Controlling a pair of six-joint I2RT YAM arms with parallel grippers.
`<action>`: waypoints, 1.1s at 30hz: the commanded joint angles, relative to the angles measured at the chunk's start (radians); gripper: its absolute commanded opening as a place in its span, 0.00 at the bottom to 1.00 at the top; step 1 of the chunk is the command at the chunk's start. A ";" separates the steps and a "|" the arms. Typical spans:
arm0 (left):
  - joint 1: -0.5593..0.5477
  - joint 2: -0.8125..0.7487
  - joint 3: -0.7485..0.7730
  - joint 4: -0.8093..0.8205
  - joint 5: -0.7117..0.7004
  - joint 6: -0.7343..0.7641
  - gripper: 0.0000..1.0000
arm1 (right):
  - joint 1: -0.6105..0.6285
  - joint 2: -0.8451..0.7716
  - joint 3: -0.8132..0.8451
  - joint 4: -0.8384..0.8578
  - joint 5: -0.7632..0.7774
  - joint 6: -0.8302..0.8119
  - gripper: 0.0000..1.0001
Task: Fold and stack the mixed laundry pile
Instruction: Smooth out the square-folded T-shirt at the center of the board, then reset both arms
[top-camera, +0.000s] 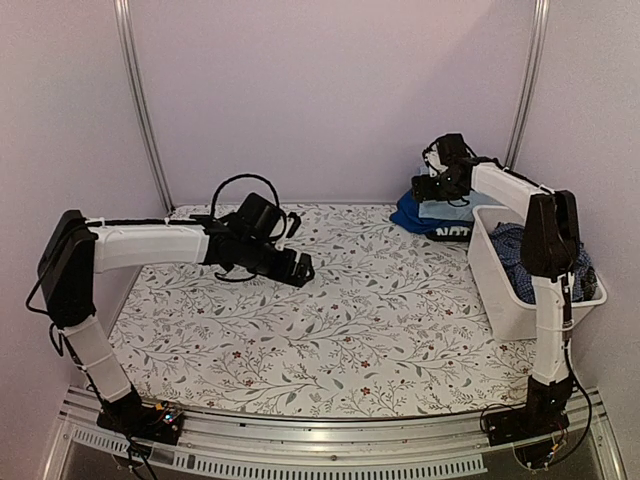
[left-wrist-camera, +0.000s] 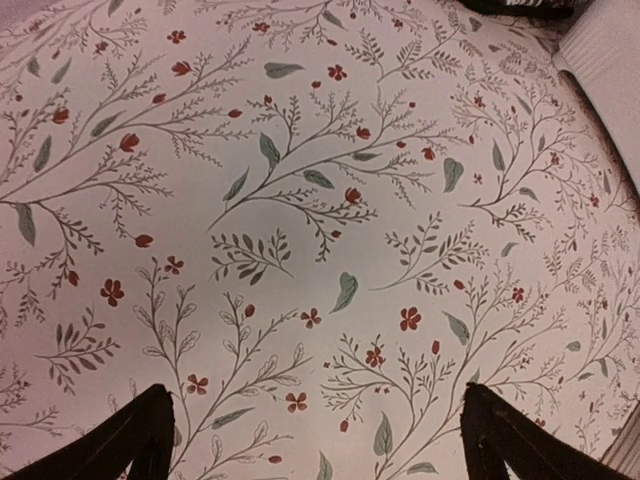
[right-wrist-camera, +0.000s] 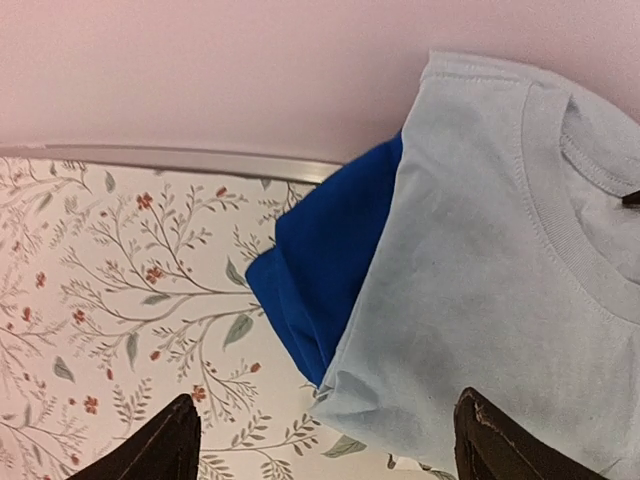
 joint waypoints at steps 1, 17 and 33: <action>0.073 -0.097 0.102 0.004 -0.034 -0.012 1.00 | -0.006 -0.168 0.037 0.078 -0.072 -0.001 0.97; 0.328 -0.328 0.128 -0.069 -0.065 -0.097 1.00 | -0.022 -0.595 -0.423 0.140 -0.479 0.104 0.99; 0.360 -0.529 -0.328 0.010 0.048 -0.274 1.00 | 0.154 -0.783 -0.904 0.190 -0.476 0.201 0.99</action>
